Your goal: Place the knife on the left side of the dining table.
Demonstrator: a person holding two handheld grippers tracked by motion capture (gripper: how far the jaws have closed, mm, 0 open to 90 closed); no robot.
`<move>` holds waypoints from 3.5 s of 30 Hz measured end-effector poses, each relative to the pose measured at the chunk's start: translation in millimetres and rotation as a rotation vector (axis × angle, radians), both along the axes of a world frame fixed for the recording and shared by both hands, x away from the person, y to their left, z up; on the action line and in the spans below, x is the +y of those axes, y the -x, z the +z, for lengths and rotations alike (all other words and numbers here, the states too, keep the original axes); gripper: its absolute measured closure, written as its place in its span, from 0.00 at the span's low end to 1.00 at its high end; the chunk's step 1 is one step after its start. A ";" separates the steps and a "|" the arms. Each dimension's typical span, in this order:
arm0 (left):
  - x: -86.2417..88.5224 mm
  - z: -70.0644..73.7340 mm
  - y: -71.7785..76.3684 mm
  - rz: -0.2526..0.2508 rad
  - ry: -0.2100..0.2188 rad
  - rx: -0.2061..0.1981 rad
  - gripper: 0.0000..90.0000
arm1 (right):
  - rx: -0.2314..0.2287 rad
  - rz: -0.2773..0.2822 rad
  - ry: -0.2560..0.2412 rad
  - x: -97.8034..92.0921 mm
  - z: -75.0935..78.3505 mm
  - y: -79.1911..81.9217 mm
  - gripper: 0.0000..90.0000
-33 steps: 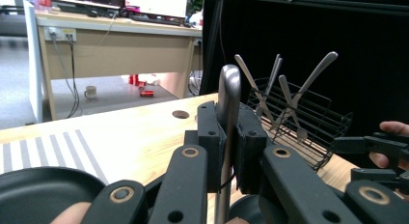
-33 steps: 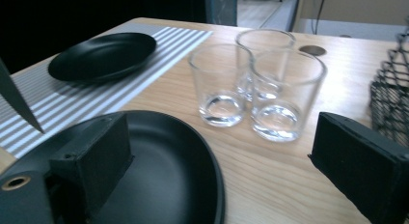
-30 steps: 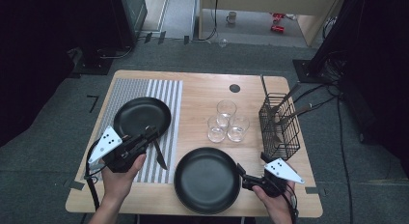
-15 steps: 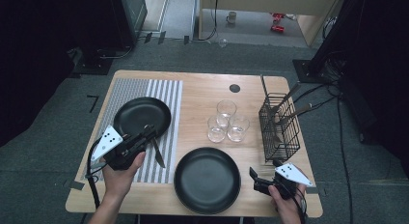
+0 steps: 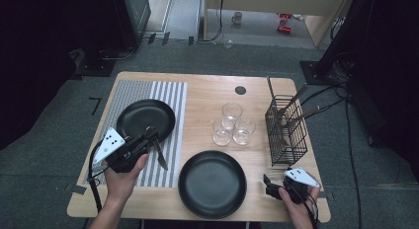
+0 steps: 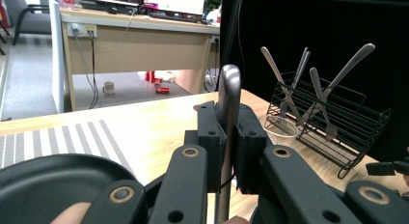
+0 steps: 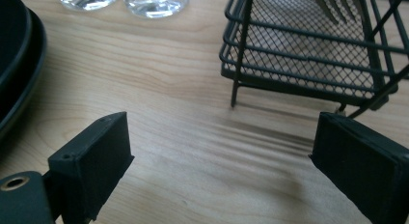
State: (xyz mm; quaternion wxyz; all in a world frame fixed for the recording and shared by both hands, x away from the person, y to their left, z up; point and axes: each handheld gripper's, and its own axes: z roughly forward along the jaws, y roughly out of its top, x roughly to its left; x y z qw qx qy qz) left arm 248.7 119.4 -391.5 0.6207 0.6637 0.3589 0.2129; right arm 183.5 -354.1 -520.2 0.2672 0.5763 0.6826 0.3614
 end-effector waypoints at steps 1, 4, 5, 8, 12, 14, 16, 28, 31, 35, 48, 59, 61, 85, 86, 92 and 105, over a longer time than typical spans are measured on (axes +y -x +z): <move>-0.1 -0.1 -0.1 -0.001 0.000 0.000 0.94 | 0.006 0.000 -0.003 -0.8 -0.8 -0.5 0.07; -0.7 -0.5 -0.1 -0.003 -0.001 -0.001 0.94 | 0.032 -0.010 -0.006 -4.1 -2.8 -1.8 0.07; -0.9 -0.7 -0.1 -0.003 0.000 -0.002 0.94 | 0.031 -0.009 -0.006 -5.0 -2.8 -1.7 0.07; -1.4 -1.1 -0.2 -0.005 -0.003 -0.003 0.94 | 0.059 -0.011 0.007 -7.7 -3.8 -2.6 0.07; -2.6 -1.9 -0.4 -0.008 -0.005 -0.003 0.94 | 0.099 -0.024 0.039 -7.6 -5.2 -4.7 0.07; -3.2 -2.2 -0.5 -0.009 -0.008 -0.005 0.94 | 0.117 -0.022 0.046 -7.0 -5.9 -6.4 0.07; -3.5 -2.5 -0.6 -0.009 -0.008 -0.005 0.94 | 0.119 -0.023 0.044 -7.3 -6.0 -6.6 0.06; -10.7 -8.9 -2.3 -0.011 0.002 -0.007 0.94 | 0.119 -0.023 0.044 -7.4 -6.1 -6.7 0.06; -10.8 -9.3 -2.4 -0.009 0.004 -0.007 0.94 | 0.119 -0.023 0.044 -7.4 -6.1 -6.7 0.06; -11.4 -9.0 -1.7 -0.008 0.012 -0.012 0.94 | 0.119 -0.023 0.044 -7.4 -6.1 -6.7 0.06; -10.1 -10.6 -1.0 -0.008 0.012 -0.004 0.94 | 0.119 -0.023 0.044 -7.4 -6.1 -6.6 0.06; 3.7 -12.1 3.6 0.029 0.005 0.004 0.93 | 0.119 -0.024 0.044 -7.3 -6.1 -6.7 0.06; 7.0 -12.7 4.3 0.040 0.006 0.008 0.93 | 0.119 -0.023 0.044 -7.3 -6.1 -6.7 0.06; 55.8 -34.0 11.4 0.165 0.032 0.066 0.87 | 0.119 -0.023 0.044 -7.4 -6.2 -6.7 0.06; 56.4 -34.4 11.7 0.167 0.033 0.067 0.87 | 0.119 -0.024 0.044 -7.3 -6.1 -6.7 0.06; 66.5 -41.2 13.7 0.183 0.045 0.081 0.85 | 0.119 -0.023 0.044 -7.4 -6.1 -6.7 0.06; 88.6 -59.0 15.8 0.242 0.080 0.144 0.80 | 0.119 -0.024 0.045 -7.4 -6.1 -6.7 0.06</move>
